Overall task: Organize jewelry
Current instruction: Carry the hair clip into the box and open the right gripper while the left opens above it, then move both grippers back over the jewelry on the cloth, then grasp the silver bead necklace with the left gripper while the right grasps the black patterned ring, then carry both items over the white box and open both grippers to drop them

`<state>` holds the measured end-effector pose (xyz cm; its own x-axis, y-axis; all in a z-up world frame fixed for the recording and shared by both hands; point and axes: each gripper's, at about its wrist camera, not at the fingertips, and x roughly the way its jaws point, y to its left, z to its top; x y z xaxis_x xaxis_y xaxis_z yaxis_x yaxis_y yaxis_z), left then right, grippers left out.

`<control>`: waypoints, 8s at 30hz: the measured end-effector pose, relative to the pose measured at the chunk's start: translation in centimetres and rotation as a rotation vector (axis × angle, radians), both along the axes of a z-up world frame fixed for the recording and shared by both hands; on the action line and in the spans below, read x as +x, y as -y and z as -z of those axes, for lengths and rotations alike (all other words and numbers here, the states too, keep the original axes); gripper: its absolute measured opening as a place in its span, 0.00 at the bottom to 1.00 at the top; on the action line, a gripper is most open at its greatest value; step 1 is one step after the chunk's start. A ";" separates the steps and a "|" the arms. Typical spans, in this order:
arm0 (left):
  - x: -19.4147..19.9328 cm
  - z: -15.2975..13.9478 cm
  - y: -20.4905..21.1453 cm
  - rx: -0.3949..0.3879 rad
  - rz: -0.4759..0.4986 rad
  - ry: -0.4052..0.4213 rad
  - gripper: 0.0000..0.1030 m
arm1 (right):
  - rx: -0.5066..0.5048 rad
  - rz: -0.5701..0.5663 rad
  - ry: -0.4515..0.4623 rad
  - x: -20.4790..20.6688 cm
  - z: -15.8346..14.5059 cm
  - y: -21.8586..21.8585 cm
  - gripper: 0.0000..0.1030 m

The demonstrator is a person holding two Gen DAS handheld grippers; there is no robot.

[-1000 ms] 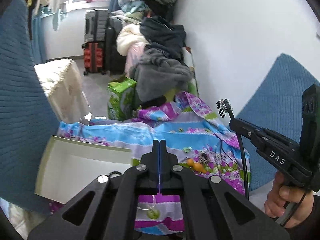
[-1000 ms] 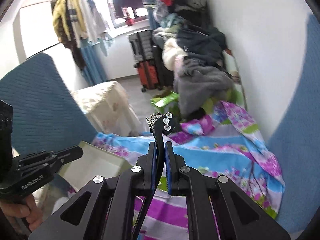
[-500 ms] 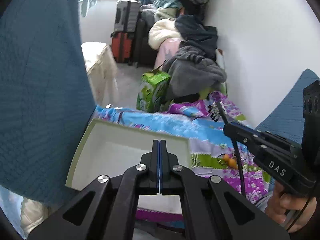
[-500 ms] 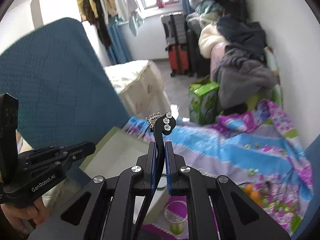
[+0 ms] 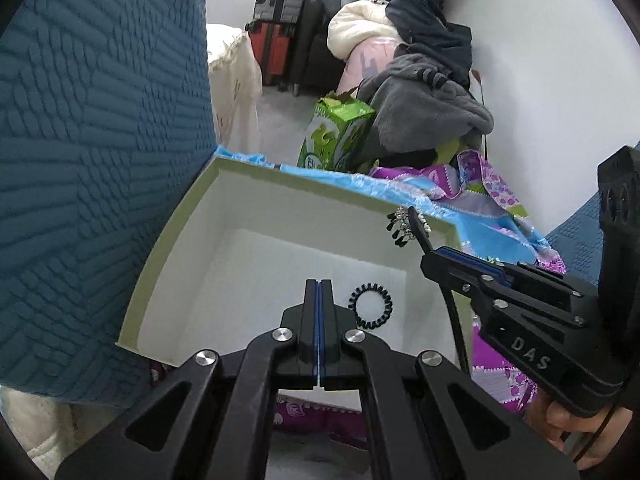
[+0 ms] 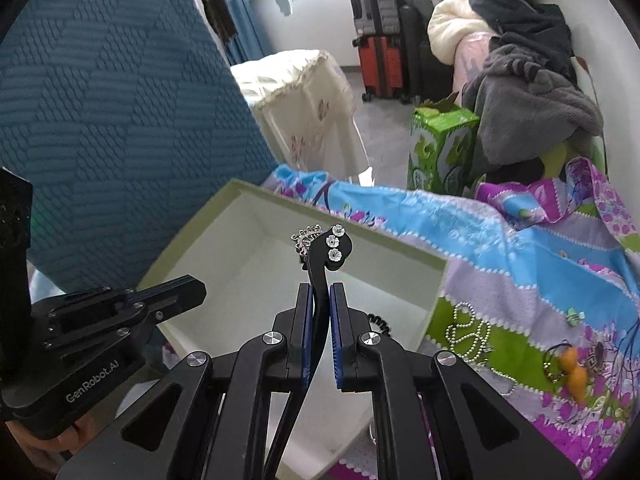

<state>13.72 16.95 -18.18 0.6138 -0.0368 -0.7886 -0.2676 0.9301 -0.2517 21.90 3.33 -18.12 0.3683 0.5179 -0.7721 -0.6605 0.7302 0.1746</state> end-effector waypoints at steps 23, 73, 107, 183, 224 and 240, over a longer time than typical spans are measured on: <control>0.2 -6.3 3.6 0.050 0.004 0.056 0.42 | 0.142 0.059 0.104 0.0 -9.5 6.9 0.22; 2.7 1.4 23.1 0.046 0.255 0.091 0.63 | 0.140 0.445 0.272 -3.4 0.5 32.7 0.30; 11.6 11.2 20.1 0.163 0.076 -0.083 0.33 | -0.007 0.414 0.055 10.8 10.9 30.5 0.19; 1.8 -12.1 10.0 0.090 0.161 0.193 0.09 | 0.167 0.295 0.226 -1.4 -13.2 16.6 0.06; 0.0 -3.8 0.7 0.081 -0.019 0.042 0.36 | 0.038 0.025 0.040 -1.8 -3.5 3.3 0.25; -2.2 -15.6 7.3 0.106 0.043 0.254 0.39 | 0.208 0.117 0.269 -3.8 -16.8 13.0 0.25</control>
<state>11.52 9.62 -2.61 0.7920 0.0076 -0.6104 -0.1682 0.9640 -0.2061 18.07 -9.67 -1.27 0.6103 0.5960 -0.5218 -0.6169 0.7708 0.1589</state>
